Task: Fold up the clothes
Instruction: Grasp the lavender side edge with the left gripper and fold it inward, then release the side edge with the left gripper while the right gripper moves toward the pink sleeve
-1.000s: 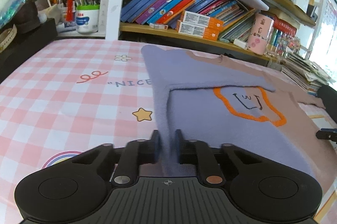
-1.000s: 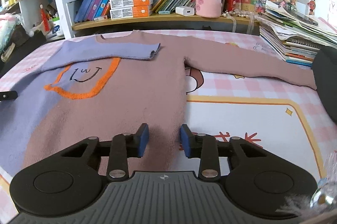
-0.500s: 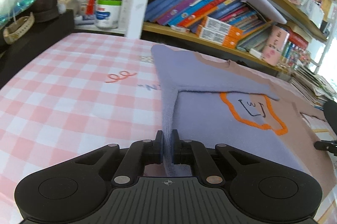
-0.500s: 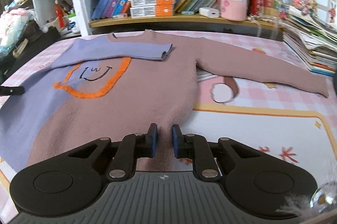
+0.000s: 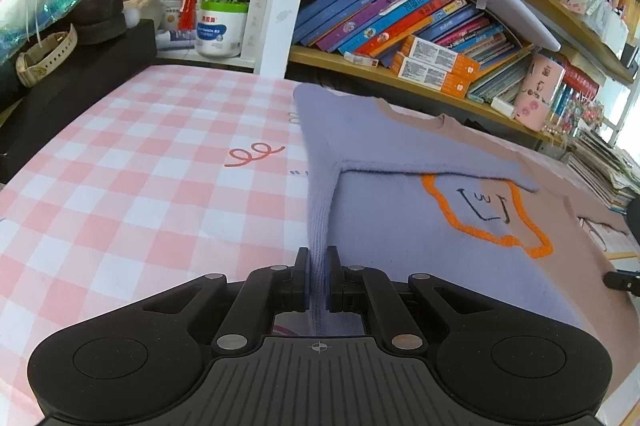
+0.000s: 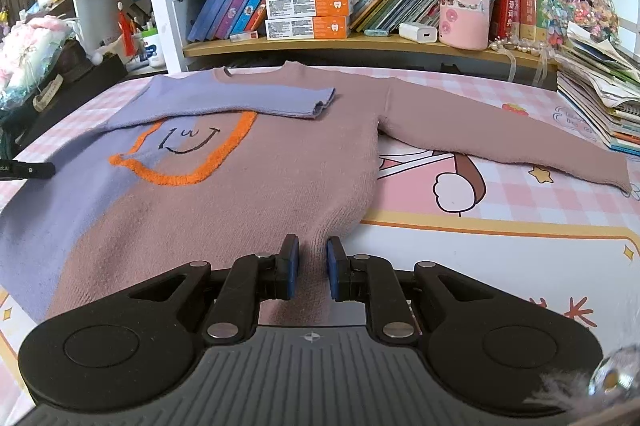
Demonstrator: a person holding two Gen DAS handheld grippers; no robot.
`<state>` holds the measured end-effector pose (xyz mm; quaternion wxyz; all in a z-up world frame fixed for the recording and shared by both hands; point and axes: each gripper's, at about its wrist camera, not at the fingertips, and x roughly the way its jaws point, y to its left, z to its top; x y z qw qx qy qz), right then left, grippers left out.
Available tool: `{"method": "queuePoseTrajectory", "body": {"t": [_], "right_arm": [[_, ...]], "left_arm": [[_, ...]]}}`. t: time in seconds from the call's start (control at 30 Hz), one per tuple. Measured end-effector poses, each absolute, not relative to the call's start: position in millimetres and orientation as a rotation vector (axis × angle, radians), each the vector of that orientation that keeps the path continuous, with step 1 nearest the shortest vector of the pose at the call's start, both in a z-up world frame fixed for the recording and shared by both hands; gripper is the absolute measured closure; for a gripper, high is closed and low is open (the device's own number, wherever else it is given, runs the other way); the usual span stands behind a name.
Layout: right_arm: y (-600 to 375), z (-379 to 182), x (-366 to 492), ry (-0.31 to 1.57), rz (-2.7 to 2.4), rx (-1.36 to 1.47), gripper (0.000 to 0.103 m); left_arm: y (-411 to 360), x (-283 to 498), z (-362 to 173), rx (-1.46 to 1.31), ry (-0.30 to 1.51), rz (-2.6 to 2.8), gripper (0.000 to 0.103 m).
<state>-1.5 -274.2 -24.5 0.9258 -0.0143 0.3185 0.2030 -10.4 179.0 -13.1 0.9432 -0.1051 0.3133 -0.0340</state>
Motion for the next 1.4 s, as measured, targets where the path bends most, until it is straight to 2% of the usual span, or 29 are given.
{"method": "queuePoseTrajectory", "body": {"t": [0.43, 0.5, 0.63, 0.67, 0.77, 0.8, 1.17, 1.23, 1.33, 1.4], "right_arm": [[-275.8, -26.7, -5.9, 0.629, 0.402, -0.051, 0.084], [-276.4, -26.7, -6.6, 0.628, 0.397, -0.052, 0.078], [-279.7, -27.2, -6.6, 0.628, 0.398, -0.048, 0.076], [-280.4, -27.1, -6.2, 0.629, 0.401, -0.047, 0.076], [-282.4, -26.6, -5.6, 0.636, 0.428, -0.031, 0.090], [-283.4, -26.3, -5.6, 0.639, 0.438, -0.023, 0.091], [-296.3, -22.4, -25.8, 0.640, 0.428, -0.046, 0.091], [-297.8, -23.4, -26.0, 0.637, 0.426, -0.033, 0.090], [-297.9, -23.5, -28.1, 0.630, 0.413, -0.040, 0.083], [-298.7, -23.1, -29.9, 0.623, 0.403, -0.042, 0.071]], "left_arm": [[170.5, -9.4, -11.1, -0.150, 0.643, -0.045, 0.096], [170.1, -9.7, -11.2, -0.145, 0.641, -0.043, 0.096], [169.5, -11.2, -12.2, -0.143, 0.639, -0.049, 0.097], [169.5, -11.3, -12.4, -0.146, 0.640, -0.057, 0.097], [169.3, -12.5, -12.3, -0.154, 0.643, -0.073, 0.098], [168.9, -13.3, -11.9, -0.156, 0.646, -0.078, 0.098], [155.5, -29.4, -10.1, -0.143, 0.650, -0.111, 0.098], [154.7, -30.5, -8.8, -0.125, 0.649, -0.083, 0.092], [149.0, -36.3, -3.7, -0.068, 0.630, -0.029, 0.089], [140.0, -45.2, 2.4, -0.014, 0.598, -0.004, 0.088]]}}
